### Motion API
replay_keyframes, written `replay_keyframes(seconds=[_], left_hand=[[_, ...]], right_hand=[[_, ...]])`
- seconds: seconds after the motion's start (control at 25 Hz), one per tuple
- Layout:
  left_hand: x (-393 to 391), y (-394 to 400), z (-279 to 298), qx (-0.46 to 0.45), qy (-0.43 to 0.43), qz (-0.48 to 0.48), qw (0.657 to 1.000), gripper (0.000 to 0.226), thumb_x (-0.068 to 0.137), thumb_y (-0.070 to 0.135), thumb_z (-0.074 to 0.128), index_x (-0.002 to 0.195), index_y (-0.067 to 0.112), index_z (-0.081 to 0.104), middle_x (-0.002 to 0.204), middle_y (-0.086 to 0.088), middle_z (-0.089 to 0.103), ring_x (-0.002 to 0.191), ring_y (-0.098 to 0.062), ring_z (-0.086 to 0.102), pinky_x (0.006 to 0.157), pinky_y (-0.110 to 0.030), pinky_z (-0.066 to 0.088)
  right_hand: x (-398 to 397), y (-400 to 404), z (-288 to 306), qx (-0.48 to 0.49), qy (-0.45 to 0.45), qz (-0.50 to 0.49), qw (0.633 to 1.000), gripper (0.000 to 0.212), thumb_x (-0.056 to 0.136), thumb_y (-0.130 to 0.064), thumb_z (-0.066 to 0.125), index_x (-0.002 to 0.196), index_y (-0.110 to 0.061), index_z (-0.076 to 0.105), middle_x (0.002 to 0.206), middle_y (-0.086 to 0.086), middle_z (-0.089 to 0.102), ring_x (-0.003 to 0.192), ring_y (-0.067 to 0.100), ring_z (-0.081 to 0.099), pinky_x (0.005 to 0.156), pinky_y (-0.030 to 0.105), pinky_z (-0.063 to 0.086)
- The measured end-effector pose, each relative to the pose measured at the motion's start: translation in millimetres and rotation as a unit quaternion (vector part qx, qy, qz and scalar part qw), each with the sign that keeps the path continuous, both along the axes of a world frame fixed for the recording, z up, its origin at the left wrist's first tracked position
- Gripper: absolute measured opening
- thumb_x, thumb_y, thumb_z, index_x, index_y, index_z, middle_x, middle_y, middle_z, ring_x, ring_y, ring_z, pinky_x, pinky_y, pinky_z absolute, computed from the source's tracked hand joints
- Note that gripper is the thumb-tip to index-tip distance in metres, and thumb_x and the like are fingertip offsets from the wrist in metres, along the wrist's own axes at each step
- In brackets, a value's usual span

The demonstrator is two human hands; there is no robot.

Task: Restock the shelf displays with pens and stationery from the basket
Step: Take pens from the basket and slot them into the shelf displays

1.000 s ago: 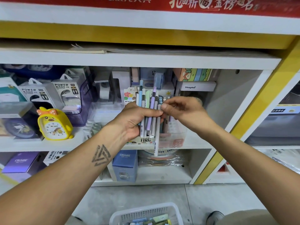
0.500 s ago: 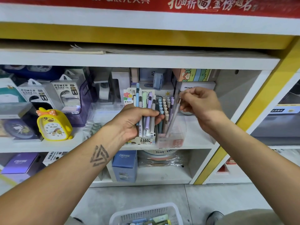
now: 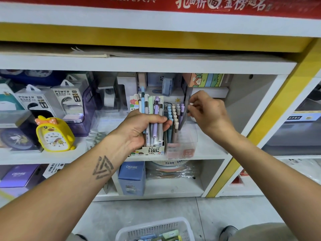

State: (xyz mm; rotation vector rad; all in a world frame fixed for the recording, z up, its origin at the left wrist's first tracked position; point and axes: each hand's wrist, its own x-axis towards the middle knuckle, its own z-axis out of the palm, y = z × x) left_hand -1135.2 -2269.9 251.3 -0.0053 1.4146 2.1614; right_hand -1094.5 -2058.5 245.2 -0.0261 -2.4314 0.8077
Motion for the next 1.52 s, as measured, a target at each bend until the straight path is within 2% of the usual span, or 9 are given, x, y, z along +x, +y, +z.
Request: replay_keyframes(seconds=[0.36,0.56,0.72,0.84,0.92,1.0,1.12,1.32,1.52], left_hand=[[3,-1,2,0.001,0.006,0.005,1.000,0.021,0.077,-0.018,0.067,0.097,-0.014,0.066,0.097,-0.034,0.069,0.075,-0.032,0.074,0.065,-0.034,0.061],[2,0,2,0.012,-0.001,-0.001,1.000,0.019,0.078,-0.018,0.066,0.096,-0.014,0.066,0.094,-0.032,0.070,0.076,-0.033,0.074,0.065,-0.035,0.061],[1,0,2,0.030,-0.013,-0.011,0.999,0.006,0.077,-0.015,0.066,0.081,-0.013,0.069,0.090,-0.032,0.071,0.082,-0.036,0.074,0.072,-0.039,0.062],[-3,1,2,0.054,-0.027,0.002,0.998,0.003,0.079,-0.012,0.065,0.080,-0.014,0.067,0.089,-0.030,0.071,0.086,-0.036,0.074,0.072,-0.039,0.062],[-5,1,2,0.057,-0.028,0.016,0.998,0.005,0.079,-0.010,0.064,0.083,-0.011,0.066,0.087,-0.028,0.071,0.081,-0.033,0.074,0.070,-0.041,0.061],[-6,1,3,0.061,-0.028,0.028,0.997,0.008,0.078,-0.008,0.065,0.086,-0.008,0.066,0.093,-0.027,0.071,0.085,-0.031,0.073,0.075,-0.046,0.061],[-7,-2,5,0.114,-0.038,0.045,0.992,0.019,0.079,-0.010,0.062,0.097,-0.006,0.060,0.107,-0.031,0.069,0.097,-0.035,0.072,0.085,-0.046,0.058],[-8,-16,7,0.136,-0.020,0.050,0.989,0.036,0.078,-0.011,0.061,0.113,-0.002,0.056,0.111,-0.032,0.067,0.101,-0.038,0.070,0.086,-0.054,0.056],[-17,-38,12,0.121,-0.001,0.109,0.987,0.034,0.081,-0.015,0.058,0.111,-0.001,0.056,0.104,-0.031,0.069,0.096,-0.037,0.072,0.071,-0.051,0.060]], right_hand=[[-3,-1,-16,0.053,-0.037,0.056,0.996,0.017,0.095,-0.020,0.064,0.090,-0.029,0.050,0.074,-0.005,0.067,0.071,0.018,0.068,0.063,0.047,0.059],[-6,-1,-16,0.076,-0.062,0.048,0.994,0.011,0.095,-0.018,0.065,0.088,-0.027,0.067,0.080,-0.005,0.068,0.079,0.021,0.067,0.070,0.041,0.056],[-4,-9,-10,0.191,-0.117,-0.009,0.975,0.027,0.099,-0.019,0.059,0.124,-0.018,0.070,0.114,0.005,0.060,0.102,0.026,0.058,0.085,0.038,0.051],[4,-29,4,-0.057,-0.110,0.044,0.991,0.014,0.099,-0.022,0.061,0.110,-0.019,0.068,0.090,0.005,0.073,0.070,0.021,0.065,0.060,0.032,0.051],[9,-42,12,-0.268,-0.175,0.116,0.940,0.013,0.099,-0.022,0.063,0.103,-0.011,0.057,0.074,0.012,0.074,0.052,0.027,0.066,0.042,0.028,0.044],[14,-52,14,-0.357,-0.224,0.168,0.891,0.025,0.096,-0.017,0.067,0.107,-0.006,0.048,0.076,0.021,0.073,0.053,0.032,0.067,0.041,0.027,0.045],[17,-60,16,-0.436,-0.246,0.201,0.842,0.040,0.086,0.001,0.073,0.116,-0.004,0.046,0.084,0.023,0.074,0.065,0.034,0.073,0.050,0.030,0.056],[10,-71,13,-0.477,-0.232,0.231,0.816,0.046,0.079,0.013,0.073,0.115,-0.003,0.049,0.087,0.024,0.075,0.077,0.036,0.075,0.062,0.035,0.062],[-2,-78,16,-0.396,-0.217,0.195,0.870,0.027,0.083,0.012,0.071,0.105,-0.004,0.066,0.083,0.012,0.076,0.070,0.024,0.072,0.062,0.027,0.058]])
